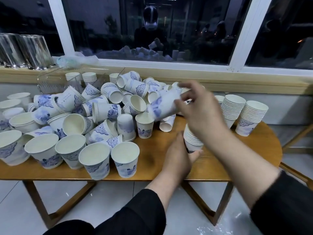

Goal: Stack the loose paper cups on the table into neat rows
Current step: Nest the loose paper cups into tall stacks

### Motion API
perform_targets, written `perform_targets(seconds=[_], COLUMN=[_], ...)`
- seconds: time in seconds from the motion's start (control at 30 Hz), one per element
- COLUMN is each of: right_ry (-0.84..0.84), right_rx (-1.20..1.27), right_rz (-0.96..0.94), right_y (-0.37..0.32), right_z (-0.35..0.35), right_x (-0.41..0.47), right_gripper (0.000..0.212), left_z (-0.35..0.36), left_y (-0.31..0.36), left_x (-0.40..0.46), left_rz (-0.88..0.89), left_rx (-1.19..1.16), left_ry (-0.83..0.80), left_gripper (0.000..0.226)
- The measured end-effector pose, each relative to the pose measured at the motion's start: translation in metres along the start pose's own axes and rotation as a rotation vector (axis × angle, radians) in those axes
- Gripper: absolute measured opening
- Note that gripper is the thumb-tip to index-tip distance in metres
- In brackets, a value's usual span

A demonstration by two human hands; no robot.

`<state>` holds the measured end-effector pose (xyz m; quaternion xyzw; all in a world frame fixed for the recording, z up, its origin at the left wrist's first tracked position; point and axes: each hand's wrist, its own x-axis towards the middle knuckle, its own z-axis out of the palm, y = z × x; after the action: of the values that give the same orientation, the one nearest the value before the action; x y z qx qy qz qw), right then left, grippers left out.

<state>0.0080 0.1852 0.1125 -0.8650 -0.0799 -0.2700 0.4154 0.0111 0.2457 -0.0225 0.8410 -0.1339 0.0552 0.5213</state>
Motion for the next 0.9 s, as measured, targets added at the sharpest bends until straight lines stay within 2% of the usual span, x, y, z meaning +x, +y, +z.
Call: perform_targets(seconds=[0.07,0.17,0.23,0.37,0.43,0.53,0.7,0.8,0.9], right_ry=[0.073,0.045,-0.019,-0.257,-0.279,-0.194,-0.388,-0.334,-0.225], right_rx=[-0.061,-0.208,-0.302,-0.409,-0.352,-0.222,-0.181,-0.098,-0.003], right_rz=[-0.059,-0.04,-0.077,-0.202,-0.24,-0.202,-0.077,-0.043,-0.024], right_y=[0.006,0.026,0.036,0.048,0.052,0.062,0.082,0.084,0.083], right_z=[-0.034,-0.056,-0.055,-0.037,-0.031,-0.031,-0.026,-0.021,-0.017], right_x=[0.005,0.0,-0.006,-0.012,-0.013,-0.011,-0.014,-0.01,0.002], right_gripper=[0.031,0.025,0.025,0.024,0.024,0.024,0.025,0.024,0.02], left_z=[-0.006,-0.019,-0.023,-0.022,-0.021,-0.023,-0.031,-0.031,-0.032], left_y=[-0.006,-0.015,-0.017,-0.019,-0.021,-0.022,-0.023,-0.023,-0.026], left_x=[0.002,0.005,0.007,0.007,0.008,0.012,0.017,0.016,0.019], left_rz=[-0.027,-0.039,-0.036,-0.048,-0.047,-0.033,-0.045,-0.049,-0.047], left_rx=[-0.049,-0.035,-0.025,-0.017,-0.027,-0.032,-0.068,-0.073,-0.031], left_ry=[0.021,0.099,0.117,0.13,0.145,0.154,0.169,0.176,0.223], left_gripper=[0.066,0.071,0.076,0.075,0.075,0.077,0.081,0.083,0.075])
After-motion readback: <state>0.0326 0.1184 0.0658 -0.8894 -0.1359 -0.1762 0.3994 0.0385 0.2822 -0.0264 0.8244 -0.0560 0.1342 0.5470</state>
